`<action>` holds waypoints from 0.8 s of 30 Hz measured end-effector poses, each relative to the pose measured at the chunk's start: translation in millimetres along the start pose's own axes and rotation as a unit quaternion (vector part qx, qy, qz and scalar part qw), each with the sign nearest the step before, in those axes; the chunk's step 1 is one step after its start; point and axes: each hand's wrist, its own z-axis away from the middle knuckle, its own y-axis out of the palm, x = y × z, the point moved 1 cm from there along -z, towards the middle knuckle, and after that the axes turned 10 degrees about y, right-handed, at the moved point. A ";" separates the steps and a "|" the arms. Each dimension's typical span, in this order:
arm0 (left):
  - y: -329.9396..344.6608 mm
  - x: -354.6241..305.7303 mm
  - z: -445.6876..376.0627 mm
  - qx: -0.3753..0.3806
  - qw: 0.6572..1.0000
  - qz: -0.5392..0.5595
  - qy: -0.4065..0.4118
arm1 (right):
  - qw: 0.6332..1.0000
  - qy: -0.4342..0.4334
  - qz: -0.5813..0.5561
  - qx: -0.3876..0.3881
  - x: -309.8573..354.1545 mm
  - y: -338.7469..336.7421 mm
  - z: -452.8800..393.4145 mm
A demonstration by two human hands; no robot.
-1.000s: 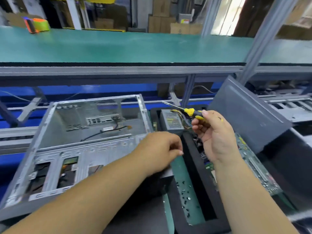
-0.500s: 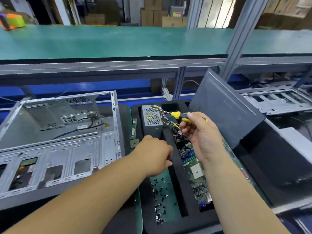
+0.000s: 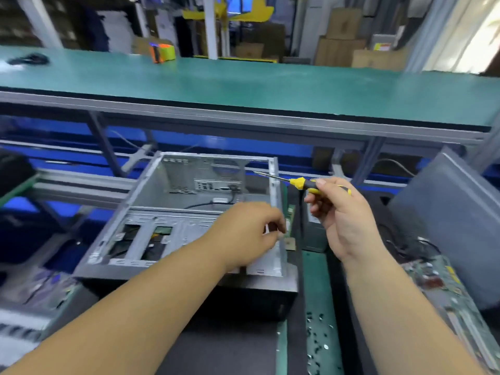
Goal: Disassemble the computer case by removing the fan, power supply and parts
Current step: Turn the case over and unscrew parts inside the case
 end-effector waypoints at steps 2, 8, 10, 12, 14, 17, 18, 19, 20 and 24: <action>-19.2 23.3 18.9 -0.020 0.999 0.004 -0.040 | 1.000 0.008 0.004 0.019 -7.2 27.9 -6.1; -67.0 82.8 75.2 -0.080 0.989 0.024 -0.119 | 0.997 0.033 0.017 0.062 -31.8 110.8 -19.2; -78.6 101.2 92.1 -0.092 0.986 0.025 -0.137 | 0.997 0.033 0.029 0.068 -40.0 135.7 -22.4; -88.3 119.4 107.3 -0.098 0.983 0.019 -0.154 | 0.996 0.033 0.041 0.070 -48.4 157.8 -25.3; -96.6 137.1 120.8 -0.109 0.979 0.009 -0.171 | 0.996 0.034 0.053 0.069 -56.5 176.9 -27.8; -105.5 163.5 139.2 -0.128 0.971 -0.004 -0.201 | 0.995 0.035 0.076 0.059 -67.9 201.2 -30.6; -107.1 171.8 144.8 -0.130 0.969 -0.006 -0.211 | 0.994 0.031 0.087 0.056 -71.5 207.9 -31.4; -108.0 179.7 149.7 -0.130 0.967 -0.008 -0.219 | 0.993 0.025 0.100 0.054 -74.9 213.8 -31.8; -108.4 187.0 154.2 -0.126 0.966 -0.011 -0.226 | 0.992 0.015 0.116 0.050 -78.1 219.3 -32.1; -105.0 208.4 164.8 -0.090 0.964 0.014 -0.248 | 0.976 -0.018 0.215 0.030 -90.4 238.7 -30.7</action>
